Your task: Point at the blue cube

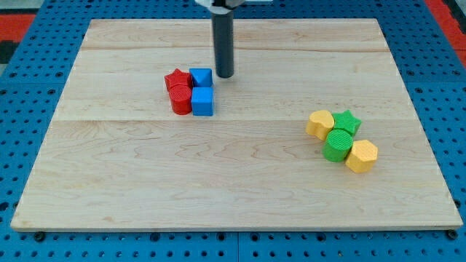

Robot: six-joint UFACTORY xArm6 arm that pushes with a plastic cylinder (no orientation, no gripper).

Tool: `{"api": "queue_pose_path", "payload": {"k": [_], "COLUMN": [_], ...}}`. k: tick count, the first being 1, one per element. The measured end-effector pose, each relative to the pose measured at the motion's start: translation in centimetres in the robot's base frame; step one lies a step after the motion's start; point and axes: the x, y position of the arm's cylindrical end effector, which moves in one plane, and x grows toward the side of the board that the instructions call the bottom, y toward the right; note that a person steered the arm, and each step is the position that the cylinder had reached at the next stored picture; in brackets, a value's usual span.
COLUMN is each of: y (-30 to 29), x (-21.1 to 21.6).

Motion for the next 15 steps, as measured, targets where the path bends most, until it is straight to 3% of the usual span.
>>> {"api": "queue_pose_path", "payload": {"k": [2, 3, 5, 6, 11, 14, 15], "y": [19.6, 28.3, 33.5, 31.3, 24.5, 2.0, -1.9], "x": [-0.3, 3.0, 18.0, 23.1, 10.9, 6.9, 6.8]}}
